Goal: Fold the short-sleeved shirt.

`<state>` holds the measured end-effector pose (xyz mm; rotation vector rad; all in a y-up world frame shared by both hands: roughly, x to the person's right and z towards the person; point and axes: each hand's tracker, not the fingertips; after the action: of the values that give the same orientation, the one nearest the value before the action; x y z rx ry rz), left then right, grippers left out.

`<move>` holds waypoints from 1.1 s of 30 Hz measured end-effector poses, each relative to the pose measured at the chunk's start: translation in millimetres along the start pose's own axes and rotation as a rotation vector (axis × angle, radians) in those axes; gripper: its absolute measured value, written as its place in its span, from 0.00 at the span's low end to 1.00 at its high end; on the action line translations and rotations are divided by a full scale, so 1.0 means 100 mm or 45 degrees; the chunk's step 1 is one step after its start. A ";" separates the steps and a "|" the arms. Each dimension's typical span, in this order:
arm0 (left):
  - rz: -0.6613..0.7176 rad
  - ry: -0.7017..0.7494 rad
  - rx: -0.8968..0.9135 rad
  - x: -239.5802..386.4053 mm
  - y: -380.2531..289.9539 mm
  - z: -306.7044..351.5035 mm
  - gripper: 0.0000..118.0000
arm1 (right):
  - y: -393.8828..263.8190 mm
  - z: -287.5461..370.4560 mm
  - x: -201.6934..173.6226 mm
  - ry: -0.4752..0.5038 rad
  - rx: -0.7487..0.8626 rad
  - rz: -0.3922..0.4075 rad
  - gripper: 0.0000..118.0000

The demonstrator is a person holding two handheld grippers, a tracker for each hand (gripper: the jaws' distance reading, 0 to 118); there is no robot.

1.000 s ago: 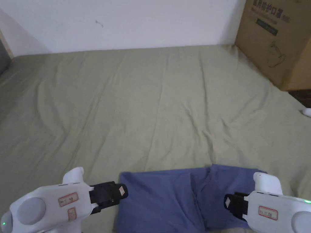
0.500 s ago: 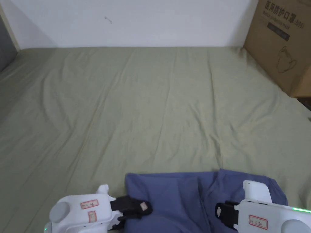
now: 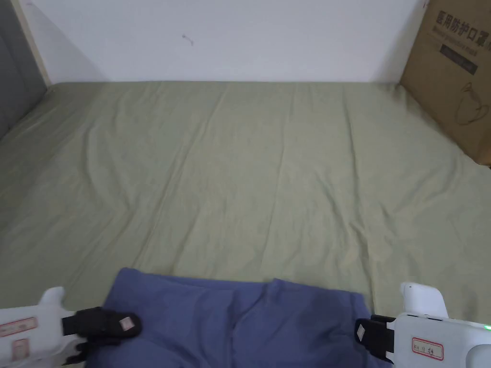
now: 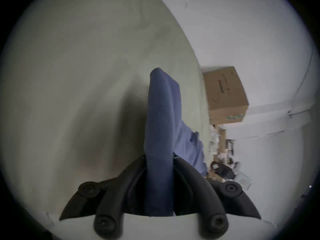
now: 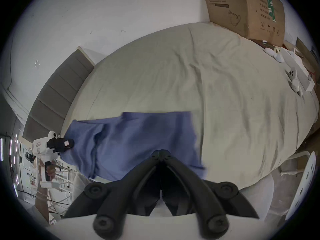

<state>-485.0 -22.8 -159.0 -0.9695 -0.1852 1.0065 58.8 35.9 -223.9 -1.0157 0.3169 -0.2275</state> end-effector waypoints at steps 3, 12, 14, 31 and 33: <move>0.003 0.111 0.051 -0.17 0.09 0.43 0.10 | 0.00 -0.06 -0.05 0.029 -0.005 -0.012 0.00; -0.084 0.280 0.147 0.25 0.02 0.60 0.10 | 0.00 -0.14 -0.20 0.082 -0.032 0.028 0.00; -0.150 0.344 0.184 0.58 -0.01 0.55 0.10 | 0.01 -0.12 -0.18 0.082 -0.030 0.035 0.00; -0.722 0.139 -0.421 2.30 -0.83 -1.77 0.63 | -0.14 0.15 0.72 0.007 0.052 -0.218 0.00; -0.631 0.165 -0.437 2.26 -0.88 -1.88 0.94 | -0.16 0.20 0.83 -0.013 0.061 -0.259 0.00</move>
<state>-202.1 25.0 -267.0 -1.2196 -0.4757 0.4606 143.0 16.3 -213.2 -1.0015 0.1972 -0.4120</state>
